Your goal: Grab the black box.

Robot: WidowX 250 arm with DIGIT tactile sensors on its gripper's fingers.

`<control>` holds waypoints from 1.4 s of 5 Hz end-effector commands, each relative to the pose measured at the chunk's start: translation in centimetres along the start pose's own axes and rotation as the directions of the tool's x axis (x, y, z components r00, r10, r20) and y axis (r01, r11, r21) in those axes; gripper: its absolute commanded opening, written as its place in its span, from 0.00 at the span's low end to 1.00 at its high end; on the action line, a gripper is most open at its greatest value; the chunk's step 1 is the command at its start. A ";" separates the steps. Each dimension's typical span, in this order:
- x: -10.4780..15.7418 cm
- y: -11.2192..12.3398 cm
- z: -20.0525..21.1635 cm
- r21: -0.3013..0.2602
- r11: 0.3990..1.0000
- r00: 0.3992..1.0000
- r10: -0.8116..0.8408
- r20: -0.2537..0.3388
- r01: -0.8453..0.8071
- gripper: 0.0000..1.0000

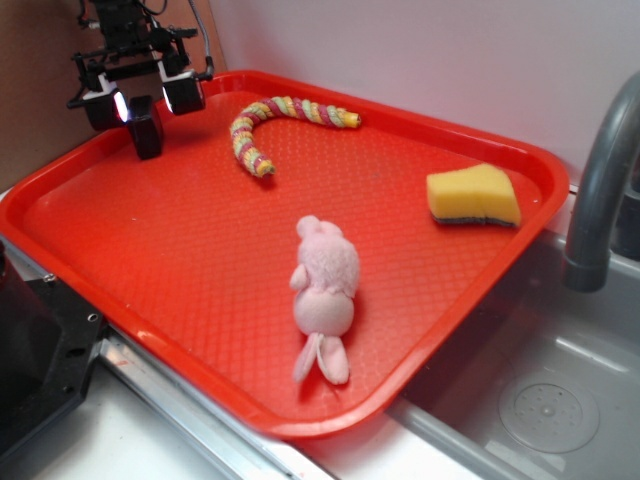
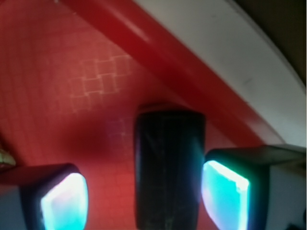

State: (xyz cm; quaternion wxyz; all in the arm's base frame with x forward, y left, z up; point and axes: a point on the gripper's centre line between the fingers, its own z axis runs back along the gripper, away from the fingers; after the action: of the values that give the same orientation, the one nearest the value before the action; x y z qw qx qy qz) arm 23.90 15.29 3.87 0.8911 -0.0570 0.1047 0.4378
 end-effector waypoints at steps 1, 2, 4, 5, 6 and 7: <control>0.6 0.5 0.8 -0.021 1.000 1.000 0.002 0.024 -0.002 1.00; 0.6 0.5 0.8 -0.021 1.000 1.000 0.002 0.024 -0.002 1.00; 0.6 0.5 0.8 -0.021 1.000 1.000 0.002 0.024 -0.002 1.00; 0.6 0.5 0.8 -0.021 1.000 1.000 0.002 0.024 -0.002 0.00; 0.4 0.2 0.8 -0.026 1.000 0.999 -0.015 0.034 0.016 0.00; 0.3 0.2 1.0 -0.029 0.999 0.999 -0.026 0.031 0.027 0.00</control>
State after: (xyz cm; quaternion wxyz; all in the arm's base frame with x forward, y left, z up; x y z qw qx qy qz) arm 24.11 15.16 3.32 0.8952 -0.0690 0.1132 0.4255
